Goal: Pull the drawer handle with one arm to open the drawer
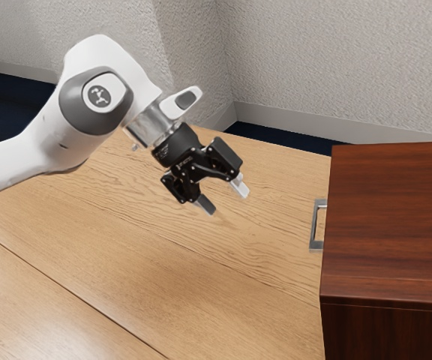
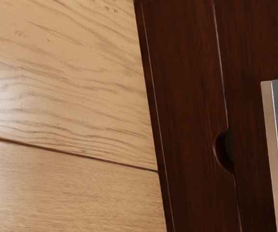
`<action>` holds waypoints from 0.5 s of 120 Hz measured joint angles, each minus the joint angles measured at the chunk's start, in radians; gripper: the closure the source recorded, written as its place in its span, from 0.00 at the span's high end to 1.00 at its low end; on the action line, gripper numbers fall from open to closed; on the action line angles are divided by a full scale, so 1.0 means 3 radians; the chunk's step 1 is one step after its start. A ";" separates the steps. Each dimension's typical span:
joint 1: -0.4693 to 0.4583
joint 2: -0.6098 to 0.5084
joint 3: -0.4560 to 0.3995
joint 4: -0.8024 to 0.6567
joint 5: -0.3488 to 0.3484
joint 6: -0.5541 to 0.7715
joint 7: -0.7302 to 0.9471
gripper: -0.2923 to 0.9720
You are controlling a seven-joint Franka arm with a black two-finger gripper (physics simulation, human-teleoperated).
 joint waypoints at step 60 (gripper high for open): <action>-0.0089 0.0014 -0.0185 -0.0172 -0.0133 0.0242 -0.0117 0.67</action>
